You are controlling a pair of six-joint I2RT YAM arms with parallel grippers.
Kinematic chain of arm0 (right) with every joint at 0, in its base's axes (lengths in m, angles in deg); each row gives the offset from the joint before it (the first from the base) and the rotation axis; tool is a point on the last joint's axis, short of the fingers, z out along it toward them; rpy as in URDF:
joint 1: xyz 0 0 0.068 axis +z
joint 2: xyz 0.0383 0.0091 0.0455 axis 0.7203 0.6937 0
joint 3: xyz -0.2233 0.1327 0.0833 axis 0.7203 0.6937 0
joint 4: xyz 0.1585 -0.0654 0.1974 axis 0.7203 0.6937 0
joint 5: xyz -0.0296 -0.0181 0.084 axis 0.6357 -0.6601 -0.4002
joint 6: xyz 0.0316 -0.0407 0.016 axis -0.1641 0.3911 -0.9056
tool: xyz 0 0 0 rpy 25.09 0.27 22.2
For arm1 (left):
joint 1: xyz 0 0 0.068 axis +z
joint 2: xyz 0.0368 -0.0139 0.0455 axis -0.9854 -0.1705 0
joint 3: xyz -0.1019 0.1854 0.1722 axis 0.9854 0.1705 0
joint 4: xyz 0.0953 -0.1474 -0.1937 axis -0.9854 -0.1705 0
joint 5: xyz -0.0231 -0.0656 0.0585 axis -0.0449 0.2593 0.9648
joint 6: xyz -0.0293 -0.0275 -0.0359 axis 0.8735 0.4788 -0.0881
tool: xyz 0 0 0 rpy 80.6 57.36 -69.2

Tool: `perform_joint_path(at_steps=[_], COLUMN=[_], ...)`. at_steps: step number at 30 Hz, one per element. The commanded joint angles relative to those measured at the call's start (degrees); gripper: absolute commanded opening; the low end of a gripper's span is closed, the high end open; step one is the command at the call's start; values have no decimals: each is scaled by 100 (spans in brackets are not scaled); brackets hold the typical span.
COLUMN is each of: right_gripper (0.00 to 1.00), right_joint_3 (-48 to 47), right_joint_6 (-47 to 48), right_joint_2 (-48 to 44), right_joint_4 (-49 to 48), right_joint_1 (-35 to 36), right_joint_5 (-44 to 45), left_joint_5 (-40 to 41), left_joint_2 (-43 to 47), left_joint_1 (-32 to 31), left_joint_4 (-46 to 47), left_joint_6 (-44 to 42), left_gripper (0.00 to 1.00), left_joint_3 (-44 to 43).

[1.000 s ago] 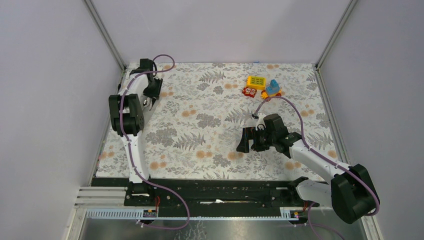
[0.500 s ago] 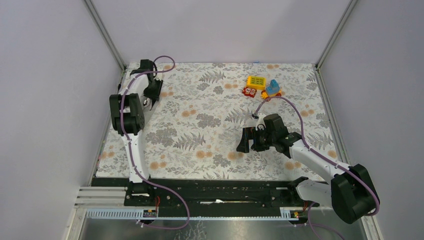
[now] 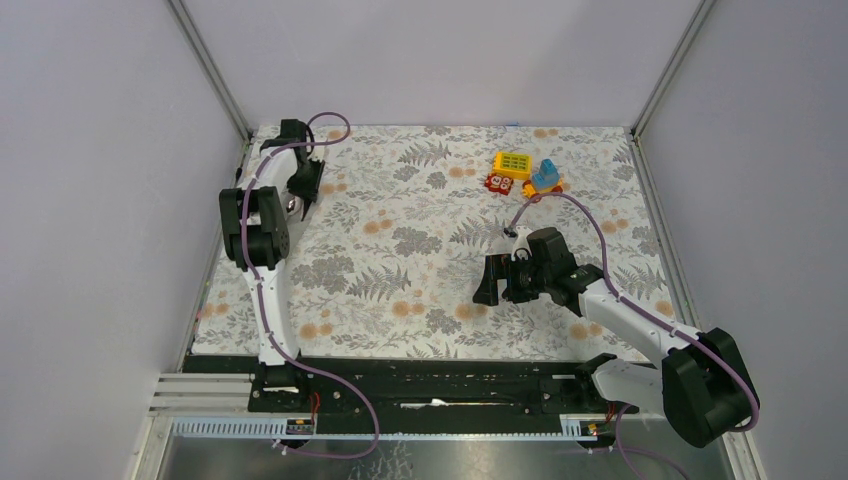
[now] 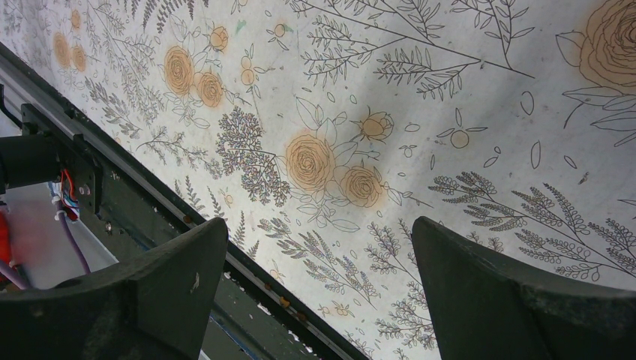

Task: Fold the napkin into a case and place the utensils inside
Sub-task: Insert the knife into the folded napkin.

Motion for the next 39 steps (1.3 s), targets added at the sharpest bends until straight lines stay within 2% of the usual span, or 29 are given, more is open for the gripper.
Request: perform_joint_path(at_steps=[1,12,23,27,33,37,39], right_gripper=[100,100,100,100,97,93,87], right_joint_3=[-11,11,22,93,-26,-744,-1185], right_joint_6=[18,16,5,-176,-1395,-2137,-2644], right_joint_2=[-27,-32,-24,113,1218,2564,3280], right_joint_4=[-132,-167,-213,-558,-2258,-3310,-3917], right_joint_1=[27,21,26,23,317,921,1141], right_joint_5=[-101,-142,-168,-294,-568,-98,-25], left_joint_5=[-1,118,242,191,-62,-189,-136], left_joint_2=[445,856,1090,1148,1219,1378,1484], left_joint_1=[53,51,30,21,6,-37,-43], left_joint_4=[35,102,113,205,216,357,456], left_joint_6=[-5,-142,-119,-56,56,273,429], left_gripper=[29,24,24,23,22,21,21], left_joint_3=[44,605,1145,1362,1438,1671,1848])
